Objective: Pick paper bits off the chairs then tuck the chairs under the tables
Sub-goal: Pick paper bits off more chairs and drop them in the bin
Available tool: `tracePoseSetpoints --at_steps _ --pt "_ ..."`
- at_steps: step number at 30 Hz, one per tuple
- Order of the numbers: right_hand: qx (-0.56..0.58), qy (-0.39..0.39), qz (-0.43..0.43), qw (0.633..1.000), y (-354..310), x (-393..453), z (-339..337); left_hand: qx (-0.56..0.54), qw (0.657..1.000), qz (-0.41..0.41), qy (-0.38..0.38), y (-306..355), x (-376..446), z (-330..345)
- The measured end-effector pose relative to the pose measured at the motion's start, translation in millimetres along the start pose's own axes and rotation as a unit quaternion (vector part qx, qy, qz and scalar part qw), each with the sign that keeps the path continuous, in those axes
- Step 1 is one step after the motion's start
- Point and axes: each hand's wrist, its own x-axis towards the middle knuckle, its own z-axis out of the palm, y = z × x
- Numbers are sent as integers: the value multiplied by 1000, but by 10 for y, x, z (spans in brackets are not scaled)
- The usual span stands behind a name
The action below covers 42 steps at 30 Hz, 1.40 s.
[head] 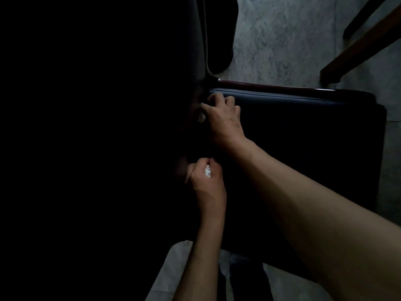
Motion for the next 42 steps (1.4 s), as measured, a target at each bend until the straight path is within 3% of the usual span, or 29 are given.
tracePoseSetpoints --at_steps 6,12,20,26,33,42 --pt "-24 6 -21 999 33 -40 11 -3 1000 -7 -8 -78 -34 -31" --pt "217 32 26 975 197 -488 -11 -16 999 -19 -24 -71 -113 -87" --pt "340 46 125 931 282 -1383 -313 -5 999 21 -28 144 -321 -243" --pt "357 89 98 925 92 -1903 -871 -15 998 59 -34 471 -606 -538" --pt "459 120 88 876 -339 -2360 -1618 -44 990 124 -57 1139 -1012 -1142" --pt "388 153 47 908 -904 -2752 -2787 -22 970 233 -61 2208 -1463 -2188"
